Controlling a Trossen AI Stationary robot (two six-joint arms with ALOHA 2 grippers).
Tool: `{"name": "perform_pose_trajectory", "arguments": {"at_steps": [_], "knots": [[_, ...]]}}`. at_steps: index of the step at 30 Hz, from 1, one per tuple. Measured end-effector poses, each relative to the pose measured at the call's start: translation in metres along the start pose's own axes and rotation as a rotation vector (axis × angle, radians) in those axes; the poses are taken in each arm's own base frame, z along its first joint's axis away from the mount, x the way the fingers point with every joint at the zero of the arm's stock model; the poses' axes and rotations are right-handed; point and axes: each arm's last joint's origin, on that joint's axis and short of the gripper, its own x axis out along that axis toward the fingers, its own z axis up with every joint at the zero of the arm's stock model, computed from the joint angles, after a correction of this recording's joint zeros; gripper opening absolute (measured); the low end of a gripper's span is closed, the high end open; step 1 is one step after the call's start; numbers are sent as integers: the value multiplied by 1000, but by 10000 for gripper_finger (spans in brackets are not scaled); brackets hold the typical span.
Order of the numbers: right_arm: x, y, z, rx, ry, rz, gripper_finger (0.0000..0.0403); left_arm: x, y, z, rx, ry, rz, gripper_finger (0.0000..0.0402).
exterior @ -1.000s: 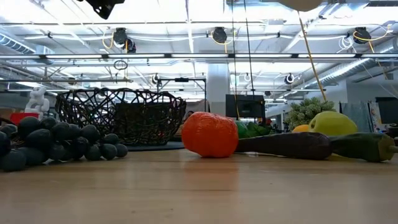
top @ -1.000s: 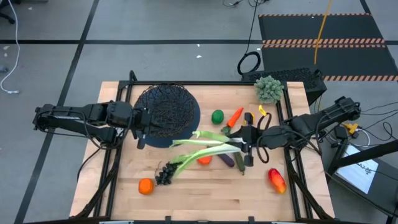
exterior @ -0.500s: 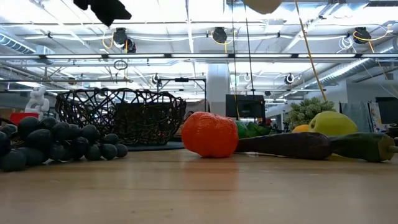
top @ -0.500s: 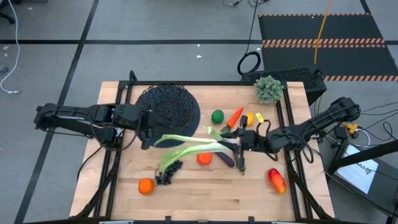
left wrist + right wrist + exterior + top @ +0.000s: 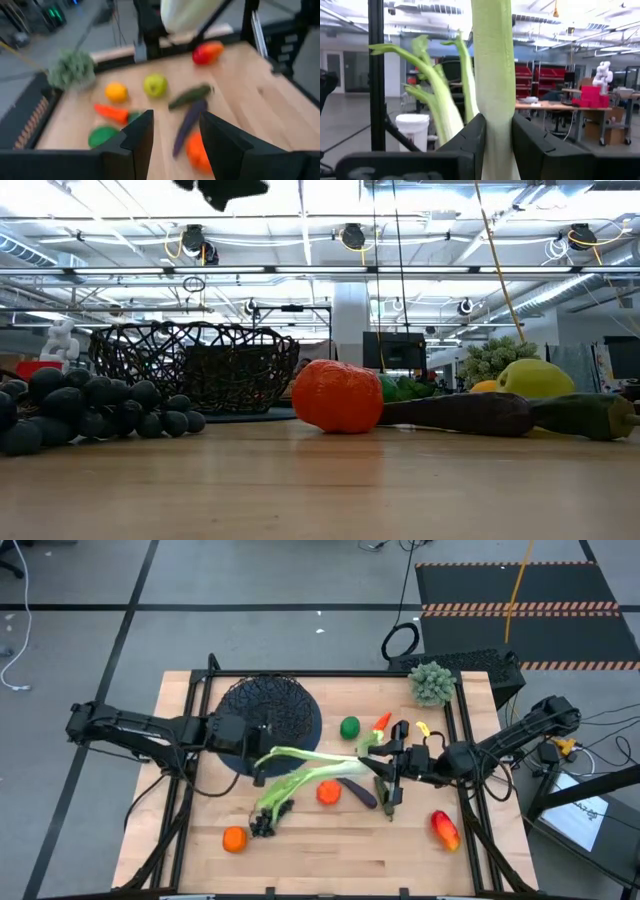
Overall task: Build produce basket
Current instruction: Put the green celery into the black basket
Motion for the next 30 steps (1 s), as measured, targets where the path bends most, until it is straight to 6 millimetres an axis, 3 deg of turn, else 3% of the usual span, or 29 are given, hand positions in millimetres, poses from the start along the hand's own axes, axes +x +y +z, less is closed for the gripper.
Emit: {"name": "perform_pose_trajectory", "arguments": {"at_steps": [6,19,24,30], "knots": [[-6,-3,-3,15,-67,-14,75,26,-3,14,11,-216,36,180],[-18,-11,-17,6,-140,-44,75,84,-24,9,-14,-472,184,325],[-18,-11,-17,-20,-137,-47,75,92,-24,7,-45,-542,195,329],[-18,-13,-18,-45,-125,-82,75,93,-27,11,-36,-585,124,299]]}}
